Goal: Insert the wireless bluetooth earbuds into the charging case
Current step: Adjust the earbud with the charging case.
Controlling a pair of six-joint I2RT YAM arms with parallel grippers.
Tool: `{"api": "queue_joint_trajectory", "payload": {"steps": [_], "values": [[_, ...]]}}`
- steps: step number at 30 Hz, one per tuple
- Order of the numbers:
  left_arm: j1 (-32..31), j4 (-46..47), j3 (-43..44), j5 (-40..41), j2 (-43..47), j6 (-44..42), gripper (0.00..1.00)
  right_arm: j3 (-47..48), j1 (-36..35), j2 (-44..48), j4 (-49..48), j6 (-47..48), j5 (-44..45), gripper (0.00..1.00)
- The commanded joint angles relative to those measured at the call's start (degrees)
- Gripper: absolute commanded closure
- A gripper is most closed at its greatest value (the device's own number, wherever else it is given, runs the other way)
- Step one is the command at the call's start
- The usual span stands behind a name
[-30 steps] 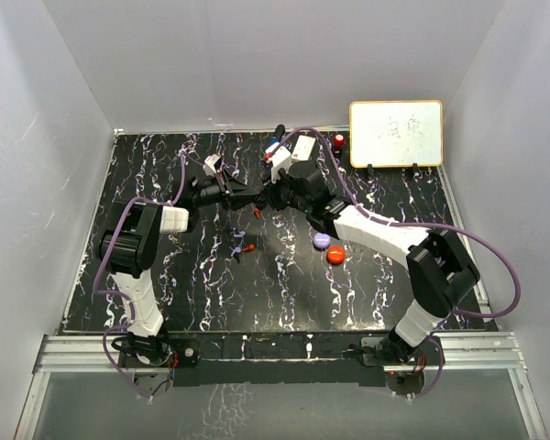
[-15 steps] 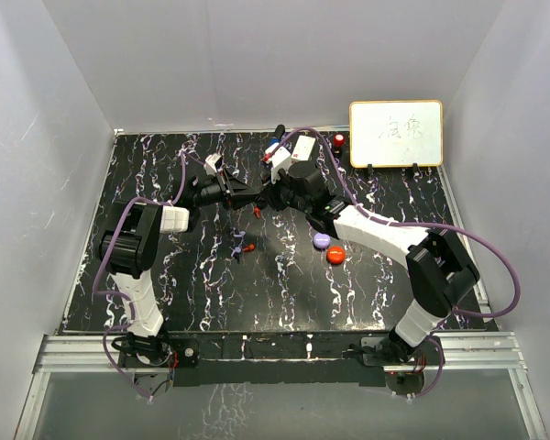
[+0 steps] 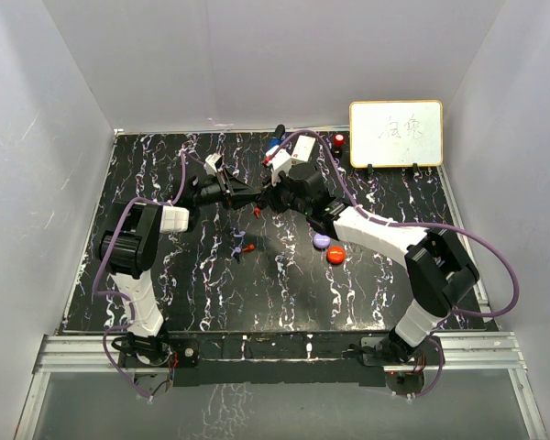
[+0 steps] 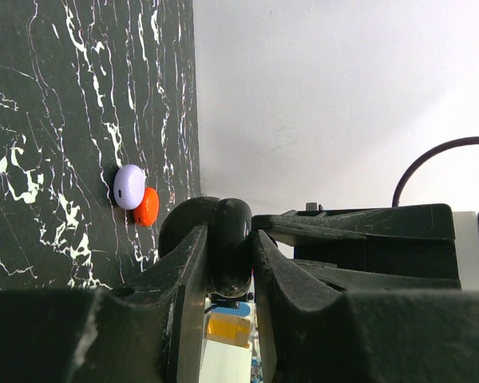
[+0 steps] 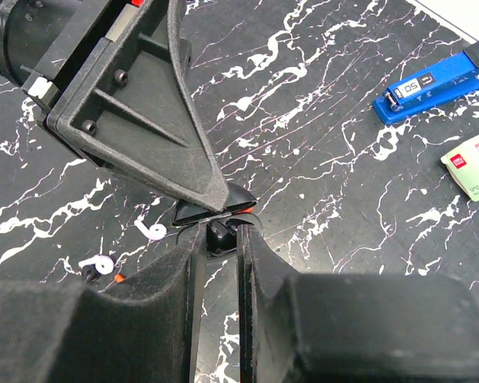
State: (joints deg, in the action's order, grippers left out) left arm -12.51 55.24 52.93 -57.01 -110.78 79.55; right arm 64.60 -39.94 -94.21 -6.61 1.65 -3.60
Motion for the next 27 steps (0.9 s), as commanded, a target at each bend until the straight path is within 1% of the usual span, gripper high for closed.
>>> {"api": "queue_joint_trajectory", "payload": {"steps": [1,20,27], "values": [[-0.2,0.5,2.2,-1.3,4.7,0.0,1.0,-0.2,0.3,-0.2,-3.6,0.5,0.0,0.91],[-0.2,0.0,2.0,-1.5,5.7,-0.5,1.0,0.1,0.5,-0.5,-3.8,0.4,0.2,0.91],[-0.2,1.4,1.6,-1.8,5.7,-0.6,1.0,-0.1,0.4,-0.1,-3.7,0.5,-0.3,0.91]]}}
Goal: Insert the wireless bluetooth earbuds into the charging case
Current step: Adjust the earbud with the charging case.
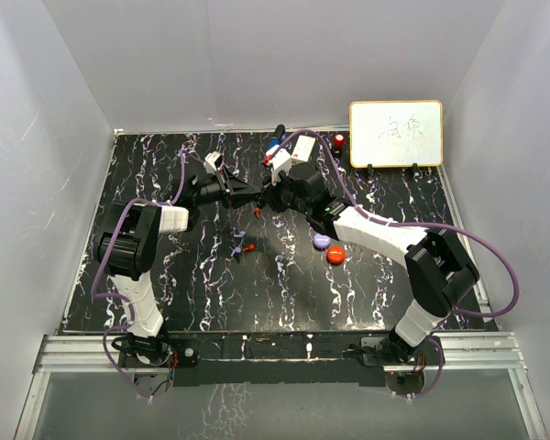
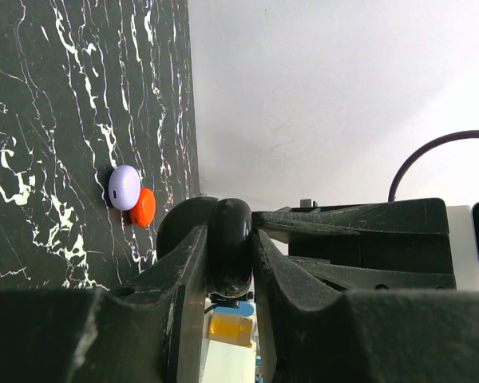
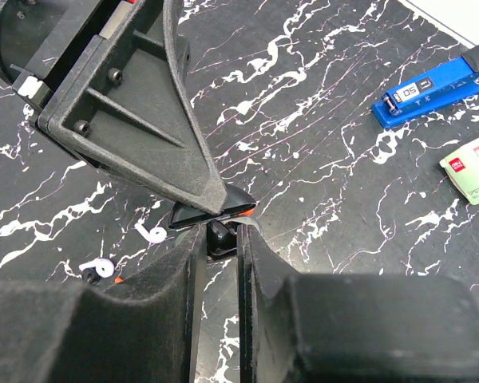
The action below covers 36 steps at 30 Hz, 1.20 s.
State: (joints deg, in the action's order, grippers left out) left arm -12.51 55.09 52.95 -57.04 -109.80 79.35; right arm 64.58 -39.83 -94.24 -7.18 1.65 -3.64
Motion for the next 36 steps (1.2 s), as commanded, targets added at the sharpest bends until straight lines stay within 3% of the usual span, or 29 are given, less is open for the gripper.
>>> {"api": "queue_joint_trajectory", "payload": {"steps": [1,36], "values": [[-0.2,1.7,1.7,-1.8,4.6,-0.3,1.0,-0.2,0.3,-0.1,-3.1,0.5,-0.3,0.91],[-0.2,7.5,1.9,-2.2,3.6,1.4,1.0,-1.5,0.3,1.0,-3.5,-0.9,-2.6,0.91]]}}
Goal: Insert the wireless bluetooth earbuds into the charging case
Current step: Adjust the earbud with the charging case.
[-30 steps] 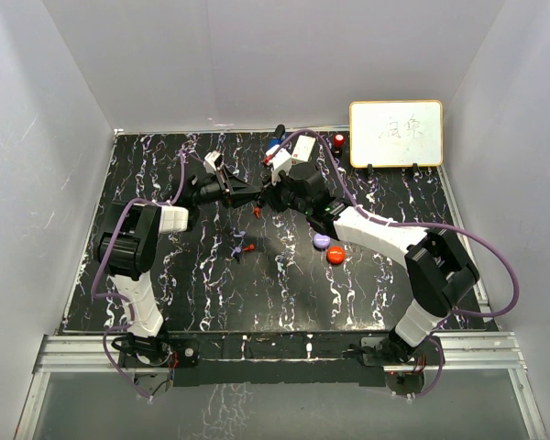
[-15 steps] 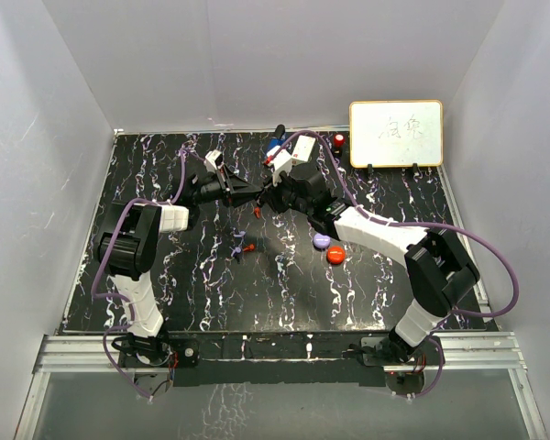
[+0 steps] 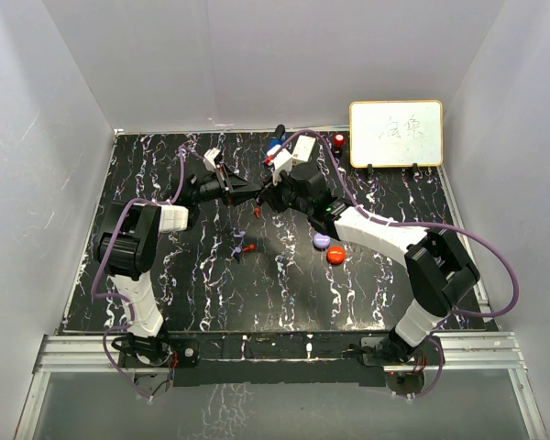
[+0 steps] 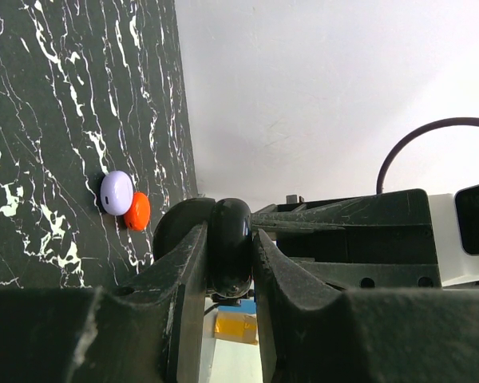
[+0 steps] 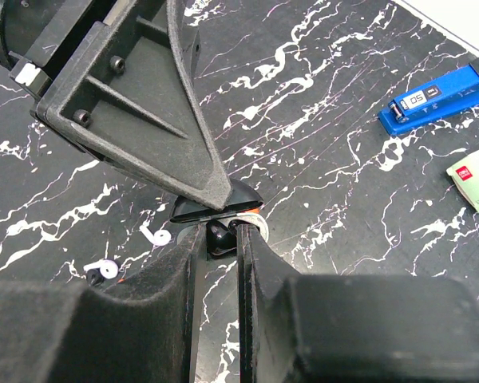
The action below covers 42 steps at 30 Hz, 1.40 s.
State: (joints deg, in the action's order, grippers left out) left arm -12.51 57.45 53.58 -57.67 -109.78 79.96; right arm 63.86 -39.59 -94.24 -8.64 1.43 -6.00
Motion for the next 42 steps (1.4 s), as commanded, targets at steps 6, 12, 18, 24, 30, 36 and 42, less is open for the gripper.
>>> {"api": "queue_joint_trajectory", "payload": {"steps": [6,12,18,24,30,36,42], "values": [[-0.2,9.3,-0.5,-2.3,3.8,1.9,1.0,-0.6,0.0,2.0,-2.4,-0.6,0.1,0.91],[-0.2,15.2,-1.1,-2.8,3.3,5.1,1.0,-1.0,0.1,1.7,-2.1,-0.8,-0.3,0.91],[-0.2,22.5,-1.3,-2.6,1.3,10.4,1.0,-1.9,0.1,2.3,-2.5,-1.1,0.4,0.91],[-0.2,25.0,-1.4,-2.4,0.3,12.7,1.0,-1.7,0.1,1.9,-2.5,-1.0,1.2,0.79],[-0.2,16.7,-2.2,-1.7,1.9,7.9,1.0,-0.5,0.2,1.6,-2.7,-1.6,1.2,0.51],[-0.2,8.4,-2.8,-0.3,2.9,4.5,1.0,0.4,0.6,3.1,-2.9,-2.8,2.7,0.42],[-0.2,6.3,-3.1,0.1,3.1,4.0,1.0,0.6,2.3,5.5,-2.4,-6.7,2.6,0.37]]}}
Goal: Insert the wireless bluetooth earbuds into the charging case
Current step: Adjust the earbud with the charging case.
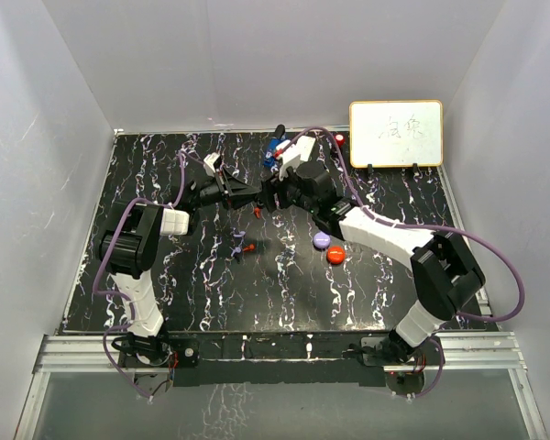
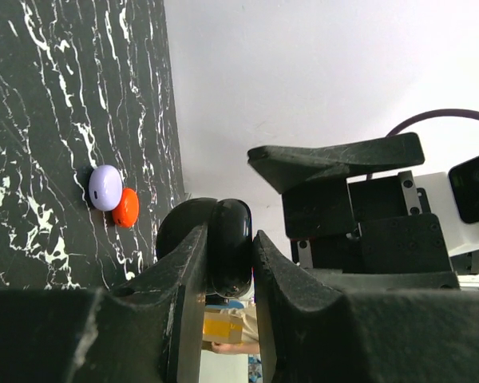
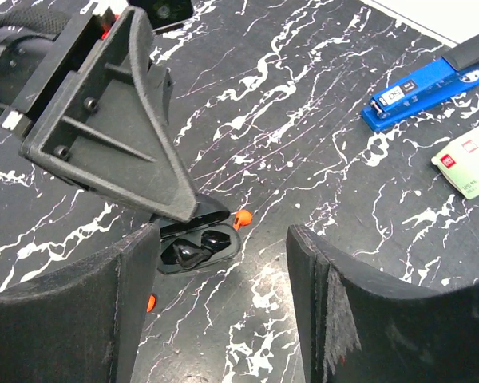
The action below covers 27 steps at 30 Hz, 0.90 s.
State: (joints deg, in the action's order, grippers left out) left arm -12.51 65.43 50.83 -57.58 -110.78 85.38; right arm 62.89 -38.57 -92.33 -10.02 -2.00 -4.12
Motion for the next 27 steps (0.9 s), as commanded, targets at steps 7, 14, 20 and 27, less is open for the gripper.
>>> {"api": "queue_joint_trajectory", "payload": {"steps": [7,14,20,27], "values": [[-0.2,-3.9,-0.1,0.3,4.8,-2.9,1.0,1.9,2.1,4.9,1.7,-4.0,0.5,0.36],[-0.2,-4.4,0.5,0.5,4.5,-2.8,1.0,0.9,2.1,5.4,3.8,-3.2,-0.3,0.36],[-0.2,-5.1,1.3,0.5,4.5,-3.1,1.0,0.1,2.1,5.3,5.0,-3.0,0.1,0.36],[-0.2,-6.2,1.8,0.5,4.7,-3.6,1.0,-0.7,2.1,4.4,5.1,-3.0,-0.1,0.36]]}}
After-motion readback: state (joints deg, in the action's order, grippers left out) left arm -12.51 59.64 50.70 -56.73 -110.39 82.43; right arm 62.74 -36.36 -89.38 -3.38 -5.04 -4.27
